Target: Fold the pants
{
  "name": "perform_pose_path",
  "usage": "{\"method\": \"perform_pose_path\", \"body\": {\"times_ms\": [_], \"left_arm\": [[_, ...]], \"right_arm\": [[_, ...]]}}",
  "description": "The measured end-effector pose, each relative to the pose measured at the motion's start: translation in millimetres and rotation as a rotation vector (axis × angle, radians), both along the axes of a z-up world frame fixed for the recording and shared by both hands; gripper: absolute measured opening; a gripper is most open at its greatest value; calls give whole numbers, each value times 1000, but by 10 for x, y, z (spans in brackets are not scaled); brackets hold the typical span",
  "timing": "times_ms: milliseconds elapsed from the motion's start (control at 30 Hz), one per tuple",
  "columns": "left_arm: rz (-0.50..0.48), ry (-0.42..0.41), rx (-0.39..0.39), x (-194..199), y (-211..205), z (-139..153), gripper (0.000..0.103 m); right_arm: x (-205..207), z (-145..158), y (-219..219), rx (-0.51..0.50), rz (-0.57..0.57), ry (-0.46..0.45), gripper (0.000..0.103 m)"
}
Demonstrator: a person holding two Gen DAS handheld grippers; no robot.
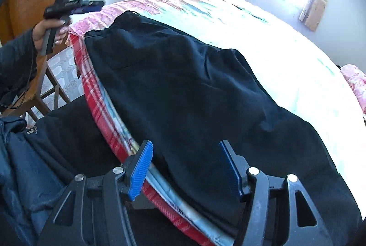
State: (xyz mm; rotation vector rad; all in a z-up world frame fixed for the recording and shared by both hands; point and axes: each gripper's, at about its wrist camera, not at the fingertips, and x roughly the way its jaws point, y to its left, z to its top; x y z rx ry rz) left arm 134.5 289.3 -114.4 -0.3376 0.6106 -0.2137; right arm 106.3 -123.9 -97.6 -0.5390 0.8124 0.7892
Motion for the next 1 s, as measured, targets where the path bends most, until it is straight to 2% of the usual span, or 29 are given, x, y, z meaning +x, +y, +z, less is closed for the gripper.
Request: {"method": "perform_pose_path", "body": {"times_ms": [100,167,200,233,267,333,400,467,567,700,767,867,900,933,1000], "left_arm": [[-35,94,7,328,-148,-115,61],[-28,163,-38,494,-107,-254,51],[-31,173,-60,511,-123,-285,44],[-38,189,-89,528,-108,-322,28],[-45,206,-112,563,-87,-348,25],[-39,195,-110,571,-109,-330,21],[-36,175,-61,581,-171,-266,21],[-36,145,-64,612,-159,-200,21],[-34,172,-16,724,-173,-341,21],[-41,133,-54,661,-91,-402,27],[-43,132,-41,651,-91,-398,32],[-43,124,-12,567,-64,-285,45],[-25,108,14,512,-53,-224,61],[5,82,49,440,-52,-154,82],[52,26,93,279,-2,-34,98]], "right_arm": [[-26,28,20,8,1,-18,61],[-31,44,-13,17,-5,-20,61],[-27,46,-30,19,-11,-19,61],[-18,46,-49,19,-18,-17,61],[-2,39,-72,19,-28,-16,61],[28,35,-112,23,-48,-15,61],[71,37,-142,38,-71,-11,61],[141,38,-141,46,-94,-9,61],[260,59,-119,58,-128,-2,61],[356,136,-100,102,-152,19,61],[415,197,-100,132,-159,38,61],[540,273,-59,168,-150,79,61],[614,305,-41,182,-151,89,61],[668,322,-31,196,-151,98,61],[811,375,-15,240,-160,123,61]]}}
